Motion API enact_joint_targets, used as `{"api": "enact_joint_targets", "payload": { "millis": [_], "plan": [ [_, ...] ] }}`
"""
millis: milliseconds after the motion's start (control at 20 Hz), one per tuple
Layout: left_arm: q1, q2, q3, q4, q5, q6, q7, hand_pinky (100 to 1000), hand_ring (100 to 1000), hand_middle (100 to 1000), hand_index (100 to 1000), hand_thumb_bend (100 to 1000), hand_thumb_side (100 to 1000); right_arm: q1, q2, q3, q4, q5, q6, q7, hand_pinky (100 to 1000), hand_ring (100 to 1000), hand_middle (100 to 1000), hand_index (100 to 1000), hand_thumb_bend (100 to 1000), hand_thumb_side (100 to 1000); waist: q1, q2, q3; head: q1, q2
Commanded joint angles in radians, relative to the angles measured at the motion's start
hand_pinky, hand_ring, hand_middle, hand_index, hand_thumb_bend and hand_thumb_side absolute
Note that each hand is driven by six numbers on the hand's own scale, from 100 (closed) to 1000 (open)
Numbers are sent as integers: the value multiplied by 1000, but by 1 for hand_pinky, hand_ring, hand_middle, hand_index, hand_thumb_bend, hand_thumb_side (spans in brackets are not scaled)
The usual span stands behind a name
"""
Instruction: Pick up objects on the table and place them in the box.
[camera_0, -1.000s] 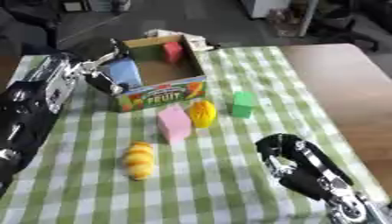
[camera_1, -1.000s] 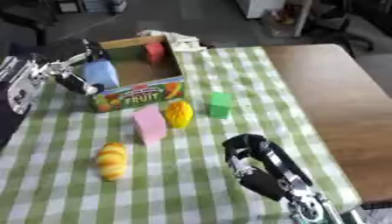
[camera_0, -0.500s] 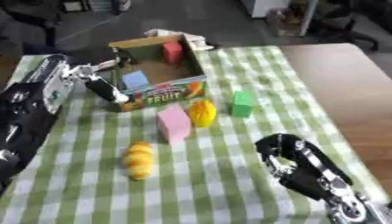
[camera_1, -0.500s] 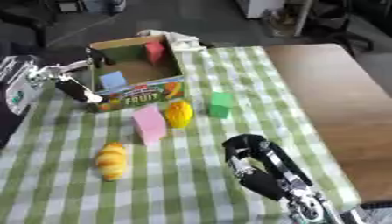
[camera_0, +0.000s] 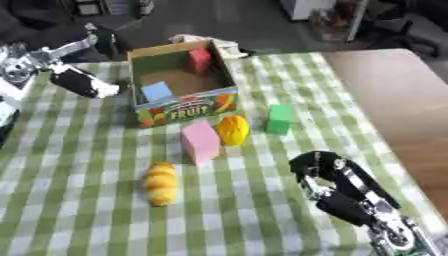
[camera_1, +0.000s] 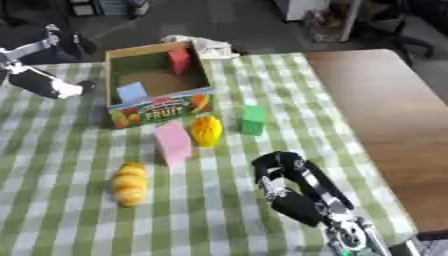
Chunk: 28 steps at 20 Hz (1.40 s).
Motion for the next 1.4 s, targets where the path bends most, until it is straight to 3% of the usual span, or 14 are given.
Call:
{"api": "enact_joint_targets", "payload": {
  "millis": [50, 300, 550, 800, 1150, 1400],
  "plan": [
    [31, 92, -19, -138, 77, 14, -44, 714, 662, 685, 833, 366, 410, -9, -14, -11, -10, 4, 0, -7, 659, 738, 585, 699, 100, 503, 5, -11, -2, -7, 4],
    [112, 141, -94, -250, 113, 20, -150, 719, 668, 688, 828, 403, 448, -8, -19, -15, -10, 8, 1, -13, 659, 737, 584, 698, 100, 500, 11, -12, -3, -8, 4],
    [143, 135, -181, -244, 49, -17, -221, 718, 666, 686, 824, 445, 472, -2, -13, -35, -10, 14, 2, -35, 658, 736, 582, 696, 100, 494, 11, -13, -8, -8, 4],
    [155, 97, -223, -190, -39, -43, -210, 722, 677, 704, 843, 477, 457, 6, -9, -67, -11, 32, 11, -81, 658, 734, 580, 694, 100, 489, 8, -13, -15, -7, 4],
    [145, 8, -244, -81, -176, -70, -120, 735, 705, 739, 870, 488, 410, 7, -2, -66, -8, 32, 10, -83, 658, 734, 580, 695, 100, 495, 4, -14, -17, -9, 4],
    [140, -33, -270, -24, -209, -135, -162, 747, 719, 759, 887, 488, 457, 9, 0, -66, -8, 31, 11, -83, 658, 734, 581, 695, 100, 498, 0, -14, -18, -9, 4]
  ]
}}
